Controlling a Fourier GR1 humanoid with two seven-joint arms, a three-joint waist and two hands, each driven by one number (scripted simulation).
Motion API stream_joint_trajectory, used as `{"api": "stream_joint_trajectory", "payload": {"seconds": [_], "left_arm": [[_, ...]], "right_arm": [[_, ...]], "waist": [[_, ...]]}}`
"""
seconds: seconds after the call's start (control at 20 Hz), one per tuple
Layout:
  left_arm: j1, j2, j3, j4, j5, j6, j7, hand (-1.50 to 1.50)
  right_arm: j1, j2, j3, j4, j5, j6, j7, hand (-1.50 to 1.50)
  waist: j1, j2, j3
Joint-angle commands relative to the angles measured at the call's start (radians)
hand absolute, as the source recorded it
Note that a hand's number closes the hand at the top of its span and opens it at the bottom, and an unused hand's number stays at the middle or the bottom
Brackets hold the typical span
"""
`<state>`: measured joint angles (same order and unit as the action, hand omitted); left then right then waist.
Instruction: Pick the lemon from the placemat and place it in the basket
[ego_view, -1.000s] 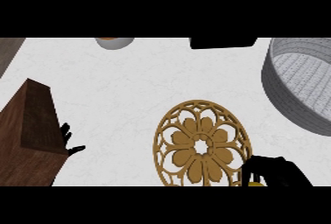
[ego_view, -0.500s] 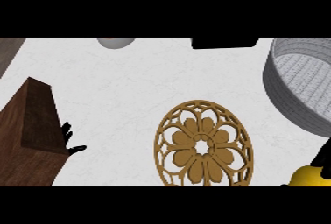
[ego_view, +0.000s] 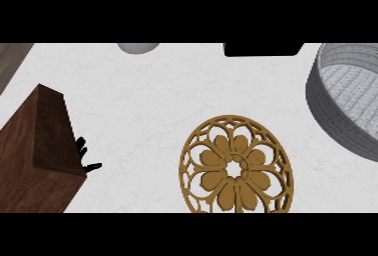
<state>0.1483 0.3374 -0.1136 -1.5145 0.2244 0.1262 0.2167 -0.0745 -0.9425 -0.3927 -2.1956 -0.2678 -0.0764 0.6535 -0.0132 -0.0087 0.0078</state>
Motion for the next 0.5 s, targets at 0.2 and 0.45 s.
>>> {"api": "stream_joint_trajectory", "payload": {"seconds": [0.2,0.45], "left_arm": [[0.021,-0.011,-0.023,0.074,-0.032,-0.021,0.013,0.00],[-0.056,-0.040,-0.027,0.069,-0.039,0.004,0.084,0.00]], "right_arm": [[-0.150,-0.142,-0.101,0.366,-0.095,0.178,-0.066,1.50],[-0.174,-0.122,-0.046,0.562,-0.003,0.238,-0.247,1.50]], "waist": [[0.029,0.013,-0.008],[0.032,0.015,-0.007]]}}
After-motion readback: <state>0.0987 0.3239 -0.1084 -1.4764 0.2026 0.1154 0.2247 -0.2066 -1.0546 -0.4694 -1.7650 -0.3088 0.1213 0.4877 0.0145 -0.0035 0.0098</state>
